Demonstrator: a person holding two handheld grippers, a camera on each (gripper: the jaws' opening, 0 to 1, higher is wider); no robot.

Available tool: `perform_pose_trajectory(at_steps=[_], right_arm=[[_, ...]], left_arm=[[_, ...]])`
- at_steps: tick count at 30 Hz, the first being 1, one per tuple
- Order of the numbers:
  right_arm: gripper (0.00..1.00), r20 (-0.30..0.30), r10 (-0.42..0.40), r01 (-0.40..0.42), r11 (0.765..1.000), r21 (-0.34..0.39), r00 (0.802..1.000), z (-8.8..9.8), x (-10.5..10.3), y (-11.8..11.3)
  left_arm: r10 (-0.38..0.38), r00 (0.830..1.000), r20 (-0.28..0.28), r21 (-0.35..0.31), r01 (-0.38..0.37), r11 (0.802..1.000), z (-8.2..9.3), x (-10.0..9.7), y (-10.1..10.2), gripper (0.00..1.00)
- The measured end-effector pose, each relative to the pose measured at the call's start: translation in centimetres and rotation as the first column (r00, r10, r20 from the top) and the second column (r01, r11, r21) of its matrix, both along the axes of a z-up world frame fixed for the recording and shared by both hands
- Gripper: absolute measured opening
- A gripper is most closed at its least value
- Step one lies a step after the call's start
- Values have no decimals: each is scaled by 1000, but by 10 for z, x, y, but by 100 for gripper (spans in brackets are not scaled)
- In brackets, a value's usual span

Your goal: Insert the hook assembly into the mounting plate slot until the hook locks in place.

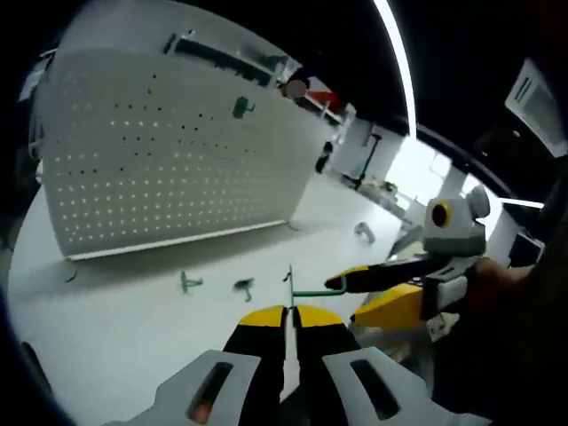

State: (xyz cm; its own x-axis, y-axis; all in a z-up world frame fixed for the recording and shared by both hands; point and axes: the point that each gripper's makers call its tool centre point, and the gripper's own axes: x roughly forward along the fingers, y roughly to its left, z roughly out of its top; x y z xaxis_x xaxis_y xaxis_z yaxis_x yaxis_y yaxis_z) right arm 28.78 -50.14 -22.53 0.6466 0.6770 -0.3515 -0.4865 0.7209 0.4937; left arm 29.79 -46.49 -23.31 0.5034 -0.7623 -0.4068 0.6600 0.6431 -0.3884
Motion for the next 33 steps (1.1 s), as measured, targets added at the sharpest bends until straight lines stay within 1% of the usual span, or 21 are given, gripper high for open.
perform_pose_trajectory(at_steps=[4,7,9,10,13,17,19,23,26,29,33], right_arm=[[45,-2,4,-4,1000,25,1000,4,5,7],[44,-8,0,1,999,54,1000,7,8,11],[38,-21,-3,5,996,86,1000,8,10,13],[36,-35,-8,11,994,112,999,9,11,14],[32,-54,-25,33,988,153,998,11,15,13],[29,-52,-22,29,988,150,998,13,18,15],[26,-64,-20,31,984,174,998,14,19,17],[22,-77,-26,41,979,199,997,16,21,19],[17,-88,-40,58,977,207,995,15,23,18],[16,-124,-53,82,965,250,991,16,25,18],[16,-155,-67,109,952,285,986,16,26,17]], left_arm=[[0,1000,0,-19,0,1000,3,0,-4,3],[2,1000,11,-13,-1,1000,3,0,-5,3],[6,1000,15,-11,-6,1000,3,1,-5,3],[10,1000,15,-17,-10,1000,4,1,-5,3],[13,1000,22,-27,-12,1000,6,2,-6,3],[19,999,28,-32,-18,999,8,4,-6,3],[27,999,31,-35,-26,999,10,5,-6,3],[18,997,69,-18,-16,1000,14,4,-10,3],[14,995,103,-13,-13,1000,19,4,-13,3],[15,993,120,1,-15,1000,18,5,-14,3],[2,988,156,34,-7,999,18,7,-14,3]])
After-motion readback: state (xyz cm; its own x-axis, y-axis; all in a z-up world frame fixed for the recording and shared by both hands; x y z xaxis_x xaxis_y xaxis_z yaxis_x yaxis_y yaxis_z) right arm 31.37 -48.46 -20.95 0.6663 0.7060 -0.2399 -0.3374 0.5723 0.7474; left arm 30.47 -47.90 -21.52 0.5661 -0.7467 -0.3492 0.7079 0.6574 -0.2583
